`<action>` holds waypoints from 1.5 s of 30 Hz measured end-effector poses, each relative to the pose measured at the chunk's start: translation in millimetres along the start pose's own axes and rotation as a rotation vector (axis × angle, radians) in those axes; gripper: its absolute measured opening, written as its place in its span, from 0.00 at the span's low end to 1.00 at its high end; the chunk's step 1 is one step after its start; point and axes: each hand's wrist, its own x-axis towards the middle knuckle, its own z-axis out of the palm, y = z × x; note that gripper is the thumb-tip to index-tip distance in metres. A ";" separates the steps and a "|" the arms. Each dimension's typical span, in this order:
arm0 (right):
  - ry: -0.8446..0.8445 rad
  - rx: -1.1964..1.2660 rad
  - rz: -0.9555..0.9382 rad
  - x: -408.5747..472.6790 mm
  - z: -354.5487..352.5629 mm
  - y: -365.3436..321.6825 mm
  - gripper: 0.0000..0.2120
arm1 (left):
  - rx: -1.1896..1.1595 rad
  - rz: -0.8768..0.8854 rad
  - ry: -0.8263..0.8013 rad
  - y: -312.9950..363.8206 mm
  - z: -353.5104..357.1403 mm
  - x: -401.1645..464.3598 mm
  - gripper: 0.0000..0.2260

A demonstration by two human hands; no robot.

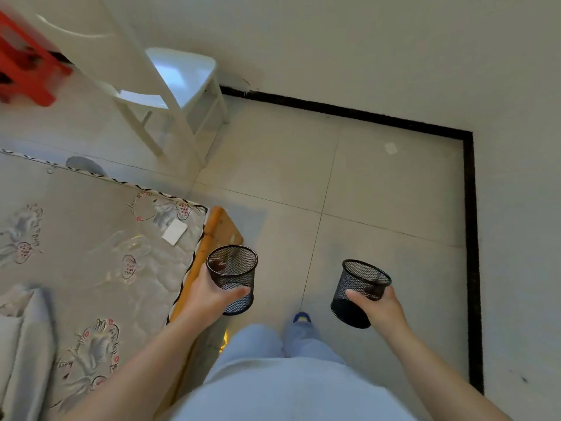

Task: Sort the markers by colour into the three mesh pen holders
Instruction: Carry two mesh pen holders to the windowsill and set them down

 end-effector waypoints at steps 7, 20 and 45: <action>-0.025 -0.036 -0.002 95.4 23.3 -101.0 0.28 | 0.029 -0.086 0.085 36.4 -13.9 74.7 0.39; 0.136 -0.005 0.050 268.1 89.1 -285.7 0.27 | 0.106 -0.031 -0.017 191.6 -83.5 352.1 0.35; -0.225 -0.239 -0.046 624.3 187.0 -635.8 0.33 | -0.175 -0.245 0.195 409.8 -135.7 647.1 0.30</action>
